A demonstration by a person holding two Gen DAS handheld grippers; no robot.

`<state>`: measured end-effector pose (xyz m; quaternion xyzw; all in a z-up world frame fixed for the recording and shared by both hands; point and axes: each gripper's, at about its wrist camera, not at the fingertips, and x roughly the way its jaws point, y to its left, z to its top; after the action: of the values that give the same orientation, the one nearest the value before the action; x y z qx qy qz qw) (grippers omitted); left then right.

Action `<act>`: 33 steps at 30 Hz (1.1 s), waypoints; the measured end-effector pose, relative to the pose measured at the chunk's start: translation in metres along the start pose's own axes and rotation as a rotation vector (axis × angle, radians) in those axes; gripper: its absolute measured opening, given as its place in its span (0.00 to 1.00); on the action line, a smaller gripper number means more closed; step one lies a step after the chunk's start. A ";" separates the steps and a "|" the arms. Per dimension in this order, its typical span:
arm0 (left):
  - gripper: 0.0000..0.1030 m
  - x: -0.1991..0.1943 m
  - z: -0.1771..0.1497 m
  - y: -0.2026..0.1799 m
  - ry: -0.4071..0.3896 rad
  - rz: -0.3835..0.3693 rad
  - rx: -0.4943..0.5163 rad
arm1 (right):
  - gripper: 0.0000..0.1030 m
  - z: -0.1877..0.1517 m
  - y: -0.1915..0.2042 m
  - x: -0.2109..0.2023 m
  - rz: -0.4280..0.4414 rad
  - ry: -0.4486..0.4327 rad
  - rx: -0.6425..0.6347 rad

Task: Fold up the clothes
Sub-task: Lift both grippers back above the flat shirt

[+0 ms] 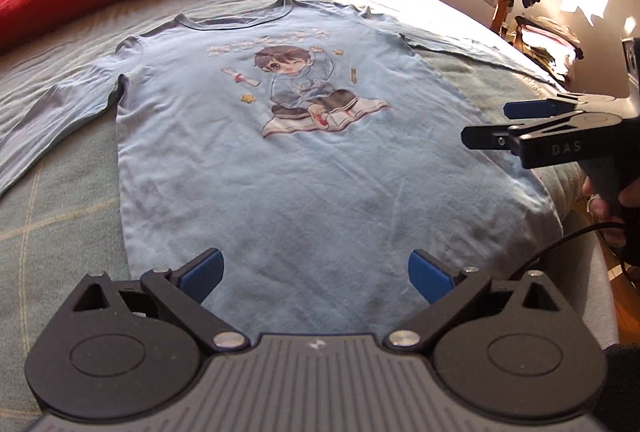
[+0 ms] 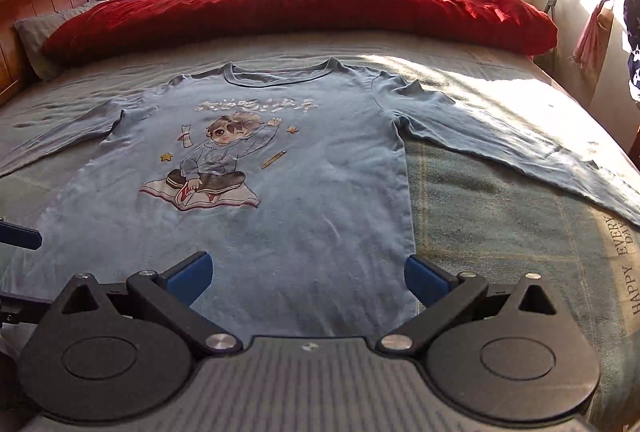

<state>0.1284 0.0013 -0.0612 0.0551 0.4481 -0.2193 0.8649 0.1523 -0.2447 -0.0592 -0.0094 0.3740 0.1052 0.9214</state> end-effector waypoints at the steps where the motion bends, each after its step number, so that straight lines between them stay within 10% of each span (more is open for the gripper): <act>1: 0.95 0.000 -0.007 -0.001 0.012 0.005 -0.012 | 1.00 -0.004 0.001 -0.001 0.006 0.003 -0.006; 15: 0.98 -0.039 -0.067 -0.004 0.108 0.000 -0.135 | 1.00 -0.047 0.003 -0.006 0.142 0.049 0.068; 33: 0.99 -0.039 -0.071 0.008 0.016 -0.039 -0.177 | 1.00 -0.057 0.020 -0.003 0.180 0.053 -0.025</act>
<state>0.0586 0.0422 -0.0732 -0.0285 0.4738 -0.1952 0.8583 0.1072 -0.2309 -0.0968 0.0102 0.3961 0.1922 0.8978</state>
